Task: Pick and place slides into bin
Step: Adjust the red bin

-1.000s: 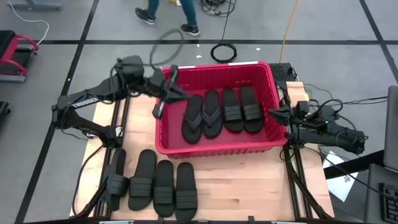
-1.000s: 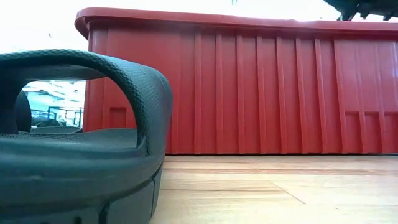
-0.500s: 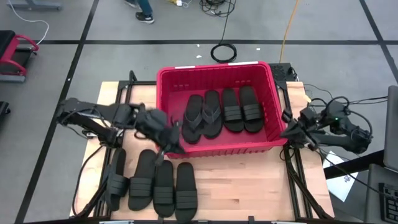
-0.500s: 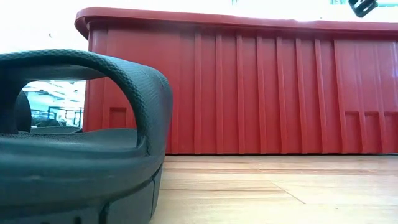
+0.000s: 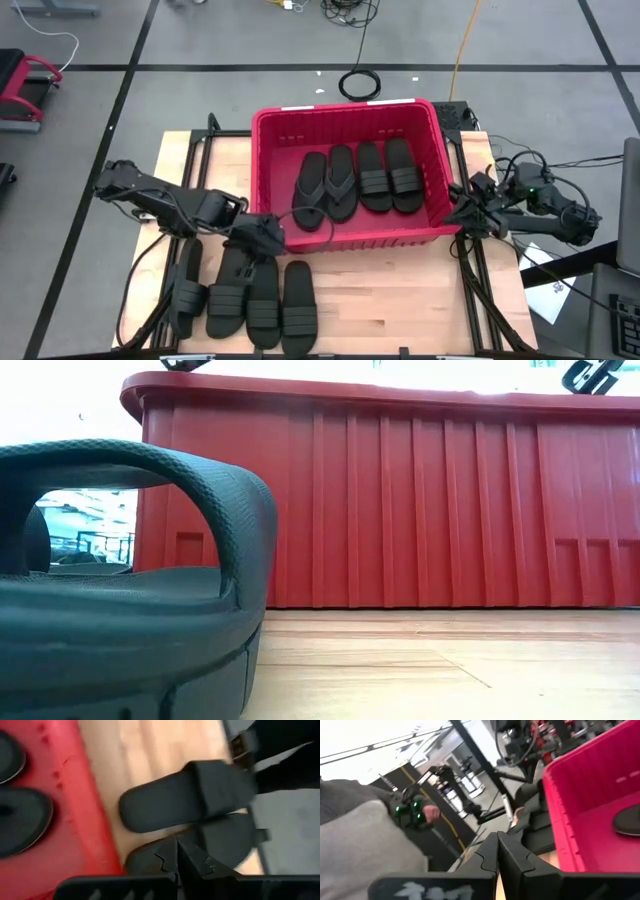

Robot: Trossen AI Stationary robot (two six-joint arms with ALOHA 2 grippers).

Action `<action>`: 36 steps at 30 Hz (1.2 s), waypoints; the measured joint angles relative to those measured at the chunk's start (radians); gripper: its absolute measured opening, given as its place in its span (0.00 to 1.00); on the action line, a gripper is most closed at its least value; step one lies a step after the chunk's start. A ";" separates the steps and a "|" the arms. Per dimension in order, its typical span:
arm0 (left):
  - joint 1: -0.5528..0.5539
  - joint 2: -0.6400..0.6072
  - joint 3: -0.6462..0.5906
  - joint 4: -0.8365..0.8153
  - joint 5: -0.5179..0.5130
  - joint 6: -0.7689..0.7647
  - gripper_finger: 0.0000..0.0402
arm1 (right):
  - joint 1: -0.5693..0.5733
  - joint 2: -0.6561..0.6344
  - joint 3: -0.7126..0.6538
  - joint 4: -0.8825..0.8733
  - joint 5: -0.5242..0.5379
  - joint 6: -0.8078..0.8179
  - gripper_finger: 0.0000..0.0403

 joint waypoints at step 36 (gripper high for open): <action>0.178 -0.003 -0.129 0.353 0.036 0.098 0.00 | 0.029 0.130 0.000 0.358 -0.487 0.382 0.00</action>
